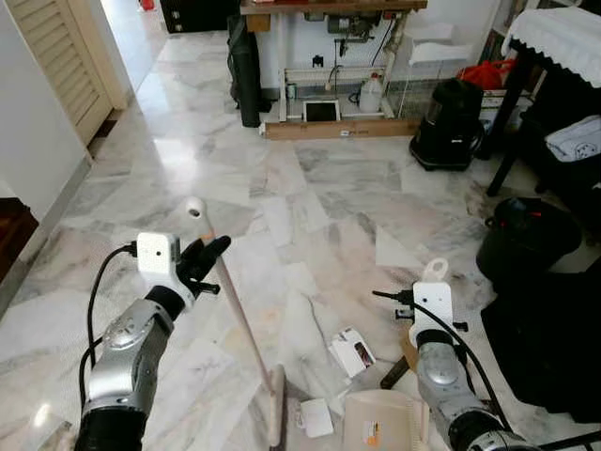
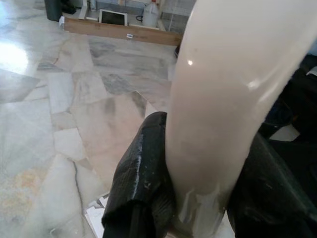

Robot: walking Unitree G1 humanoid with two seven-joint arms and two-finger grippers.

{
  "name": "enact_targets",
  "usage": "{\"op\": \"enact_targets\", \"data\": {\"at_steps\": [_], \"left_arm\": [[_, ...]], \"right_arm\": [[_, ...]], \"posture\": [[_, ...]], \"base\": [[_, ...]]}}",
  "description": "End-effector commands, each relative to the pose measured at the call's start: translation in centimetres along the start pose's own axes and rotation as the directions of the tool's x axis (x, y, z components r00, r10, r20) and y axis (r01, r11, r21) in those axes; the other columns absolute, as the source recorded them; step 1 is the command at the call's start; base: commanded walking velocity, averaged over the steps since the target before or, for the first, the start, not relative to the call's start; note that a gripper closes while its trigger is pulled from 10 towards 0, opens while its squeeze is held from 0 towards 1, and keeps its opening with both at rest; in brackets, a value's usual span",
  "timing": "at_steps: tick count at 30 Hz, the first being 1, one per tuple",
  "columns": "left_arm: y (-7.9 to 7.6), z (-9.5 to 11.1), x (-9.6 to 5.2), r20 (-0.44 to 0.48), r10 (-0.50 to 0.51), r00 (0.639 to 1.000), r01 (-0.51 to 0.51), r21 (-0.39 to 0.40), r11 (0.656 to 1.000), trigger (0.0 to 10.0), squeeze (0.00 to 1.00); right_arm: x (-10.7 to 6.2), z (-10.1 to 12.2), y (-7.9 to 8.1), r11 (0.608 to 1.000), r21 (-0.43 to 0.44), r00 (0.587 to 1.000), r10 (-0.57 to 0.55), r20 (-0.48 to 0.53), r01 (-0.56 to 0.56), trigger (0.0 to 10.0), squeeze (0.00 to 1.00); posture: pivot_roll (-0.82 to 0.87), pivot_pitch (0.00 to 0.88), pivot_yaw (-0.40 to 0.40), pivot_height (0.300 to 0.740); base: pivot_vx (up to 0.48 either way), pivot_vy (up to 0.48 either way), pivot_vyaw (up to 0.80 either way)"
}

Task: Sweep floor

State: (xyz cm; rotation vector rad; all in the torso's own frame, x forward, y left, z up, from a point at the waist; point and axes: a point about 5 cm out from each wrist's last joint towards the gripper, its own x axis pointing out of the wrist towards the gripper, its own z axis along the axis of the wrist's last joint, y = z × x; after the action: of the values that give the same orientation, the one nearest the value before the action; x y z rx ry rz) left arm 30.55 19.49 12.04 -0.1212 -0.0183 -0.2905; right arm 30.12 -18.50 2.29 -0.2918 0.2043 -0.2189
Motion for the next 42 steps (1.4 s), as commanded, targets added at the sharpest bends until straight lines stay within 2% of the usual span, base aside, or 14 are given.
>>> {"op": "enact_targets", "data": {"at_steps": [1,3,5,6,10,18,23,26,29,33,38,42], "left_arm": [[0.5,-0.2,-0.2,-0.009,0.02,1.0,-0.02,0.029,0.999,10.0,0.0],[0.5,-0.9,-0.3,-0.041,0.019,0.999,-0.018,0.041,0.999,10.0,0.0],[0.5,-1.1,-0.3,-0.049,0.015,0.999,-0.013,0.042,0.999,10.0,0.0],[0.4,-1.3,-0.4,-0.061,0.01,0.998,-0.007,0.052,0.999,10.0,0.0],[0.3,-1.8,-0.3,-0.093,-0.014,0.996,0.019,0.061,0.998,10.0,0.0],[-0.2,-3.4,0.0,-0.165,-0.054,0.985,0.067,0.069,0.995,10.0,0.0],[-0.6,-4.3,0.0,-0.209,-0.06,0.976,0.094,0.158,0.983,10.0,0.0],[-0.5,-4.7,0.0,-0.204,0.003,0.979,0.047,0.238,0.97,10.0,0.0],[-0.2,-4.5,0.0,-0.148,0.087,0.985,-0.041,0.289,0.956,10.0,0.0],[-0.4,-4.6,-0.2,-0.115,0.108,0.987,-0.063,0.341,0.938,10.0,0.0],[-0.8,-5.3,-0.5,-0.133,0.082,0.988,-0.023,0.397,0.917,10.0,0.0],[-1.8,-7.2,-0.8,-0.239,0.022,0.971,0.071,0.372,0.926,10.0,0.0]], "right_arm": [[-0.8,-1.9,-0.3,0.999,-0.046,0.996,0.004,-0.085,-0.008,10.0,0.0],[-1.3,-3.0,-0.3,0.997,-0.08,0.989,0.005,-0.145,-0.016,10.0,0.0],[-1.4,-3.3,-0.3,0.996,-0.088,0.987,0.007,-0.164,-0.021,10.0,0.0],[-1.8,-4.1,0.0,0.994,-0.103,0.977,0.017,-0.213,-0.04,10.0,0.0],[-2.5,-5.0,0.4,0.993,-0.102,0.962,0.037,-0.272,-0.067,10.0,0.0],[-2.8,-5.5,0.8,0.99,-0.104,0.949,0.058,-0.311,-0.095,10.0,0.0],[-3.1,-5.8,1.0,0.99,-0.104,0.945,0.062,-0.32,-0.1,10.0,0.0],[-3.3,-5.9,1.1,0.989,-0.105,0.944,0.067,-0.323,-0.106,10.0,0.0],[-3.3,-5.9,1.2,0.989,-0.1,0.945,0.074,-0.318,-0.111,10.0,0.0],[-3.3,-5.8,1.3,0.988,-0.1,0.945,0.079,-0.317,-0.116,10.0,0.0],[-3.3,-5.7,1.4,0.988,-0.098,0.946,0.083,-0.315,-0.119,10.0,0.0],[-3.3,-5.7,1.5,0.988,-0.094,0.945,0.088,-0.314,-0.123,10.0,0.0]], "posture": [[0.05,0.011,0.018,0.74],[0.04,0.022,0.02,0.74],[0.04,0.024,0.021,0.74],[0.04,0.029,0.023,0.74],[0.04,0.03,0.022,0.74],[0.03,0.036,0.02,0.74],[0.03,0.039,0.021,0.74],[0.02,0.041,0.019,0.74],[0.02,0.042,0.018,0.74],[0.02,0.045,0.016,0.74],[0.02,0.046,0.018,0.74],[0.01,0.049,0.018,0.74]], "base": [[0.0,0.0,0.0],[0.0,0.0,0.0],[0.0,0.0,0.0],[0.0,0.0,0.0],[0.0,0.0,0.0],[0.0,0.0,0.0],[0.0,0.0,0.0],[0.0,0.0,0.0],[0.0,0.0,0.0],[0.0,0.0,0.0],[0.0,0.0,0.0],[0.0,0.0,0.0]]}}
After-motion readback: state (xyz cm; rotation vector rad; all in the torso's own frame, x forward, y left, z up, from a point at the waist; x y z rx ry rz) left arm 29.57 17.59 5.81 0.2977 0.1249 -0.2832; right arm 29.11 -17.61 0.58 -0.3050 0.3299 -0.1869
